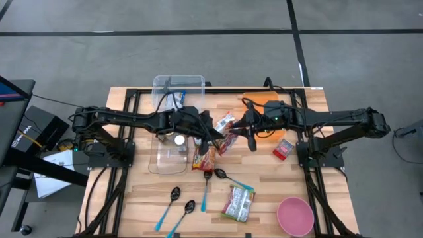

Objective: Pick & Place Food Item
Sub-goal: Put the red noodle pack into the transparent container

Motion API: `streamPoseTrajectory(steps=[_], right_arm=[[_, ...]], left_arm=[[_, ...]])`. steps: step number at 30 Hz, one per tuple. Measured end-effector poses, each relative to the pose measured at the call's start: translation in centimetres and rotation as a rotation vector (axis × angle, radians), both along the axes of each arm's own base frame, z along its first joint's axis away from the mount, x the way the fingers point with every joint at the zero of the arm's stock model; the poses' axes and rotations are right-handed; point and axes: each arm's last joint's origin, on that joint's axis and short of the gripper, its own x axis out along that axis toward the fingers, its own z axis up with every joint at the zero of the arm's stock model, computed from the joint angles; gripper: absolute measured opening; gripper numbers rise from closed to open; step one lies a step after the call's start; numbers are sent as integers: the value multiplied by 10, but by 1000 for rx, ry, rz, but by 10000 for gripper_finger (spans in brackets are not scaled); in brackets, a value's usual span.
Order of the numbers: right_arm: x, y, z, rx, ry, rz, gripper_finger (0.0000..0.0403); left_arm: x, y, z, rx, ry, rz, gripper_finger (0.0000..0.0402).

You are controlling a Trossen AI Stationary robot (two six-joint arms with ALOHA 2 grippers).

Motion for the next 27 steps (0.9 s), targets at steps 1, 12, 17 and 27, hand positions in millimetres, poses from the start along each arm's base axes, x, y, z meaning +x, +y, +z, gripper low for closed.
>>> streamPoseTrajectory(steps=[1,12,17,27], right_arm=[[0,0,0,4,0,-3,95],[-1,-8,0,8,3,-31,197],[-1,-16,0,9,3,-63,193],[-2,-24,0,37,1,-104,174]], left_arm=[[-1,0,-1,-1,16,0,0],[-8,17,-12,-146,145,219,0],[-5,26,2,-163,101,292,0],[-12,76,64,-99,85,436,0]])
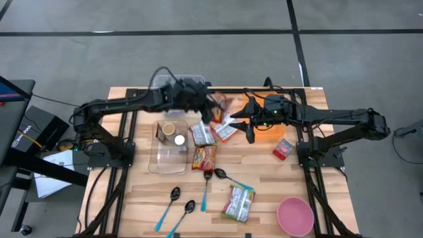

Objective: Pick & Place Food Item
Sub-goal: Put the red noodle pack into the transparent container

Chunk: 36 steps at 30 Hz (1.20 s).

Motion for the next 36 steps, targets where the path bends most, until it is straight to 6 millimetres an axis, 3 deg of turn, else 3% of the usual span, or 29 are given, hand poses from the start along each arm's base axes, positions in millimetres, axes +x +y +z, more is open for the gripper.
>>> streamPoseTrajectory(steps=[7,17,23,32,36], right_arm=[[0,-3,0,22,-6,-17,171],[0,-3,0,24,-6,-18,170],[0,-3,0,24,-5,-18,170],[0,-3,0,22,-6,-17,170],[0,-3,0,22,-6,-17,170]], left_arm=[[-24,47,15,4,75,142,0],[-56,89,7,-31,203,294,0],[-66,101,-6,-57,236,341,0],[-70,100,-45,-104,310,401,0],[-71,100,-52,-89,315,441,0]])
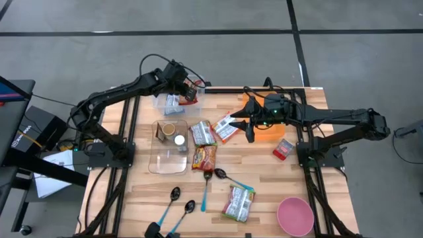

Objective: Pick & Place Food Item
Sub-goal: Put the red noodle pack into the transparent container

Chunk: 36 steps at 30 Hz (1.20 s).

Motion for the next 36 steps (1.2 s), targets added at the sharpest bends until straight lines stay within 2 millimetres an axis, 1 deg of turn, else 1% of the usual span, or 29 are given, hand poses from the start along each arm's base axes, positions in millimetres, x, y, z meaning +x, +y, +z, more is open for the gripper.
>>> streamPoseTrajectory(steps=[7,11,13,18,36], right_arm=[[0,0,0,0,0,0,170],[0,0,0,0,0,0,170],[0,0,0,0,0,-1,170],[0,0,0,1,3,-1,170],[0,0,0,0,3,0,170]], left_arm=[[-2,1,-15,-6,-4,33,0],[0,2,-24,-32,11,48,0],[4,5,-25,-21,-10,45,0],[3,5,-34,-54,46,50,0],[6,5,-37,-54,57,22,2]])
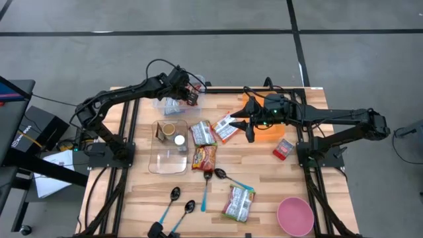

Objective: Pick & Place Food Item
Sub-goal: Put the red noodle pack into the transparent container, then put the blue spoon into the orange container

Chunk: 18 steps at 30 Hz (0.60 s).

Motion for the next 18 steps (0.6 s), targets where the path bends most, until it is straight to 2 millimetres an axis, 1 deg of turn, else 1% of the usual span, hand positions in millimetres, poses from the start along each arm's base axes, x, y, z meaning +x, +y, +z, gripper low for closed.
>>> streamPoseTrajectory(steps=[4,12,16,18], right_arm=[[0,0,0,0,0,0,170],[0,0,0,0,0,0,170],[0,0,0,0,0,0,170],[0,0,0,6,-1,-2,170]], left_arm=[[1,-1,0,2,1,-5,20],[2,-1,1,7,-5,-8,91],[5,-2,3,28,-34,-21,105],[5,-3,7,32,-61,-36,108]])
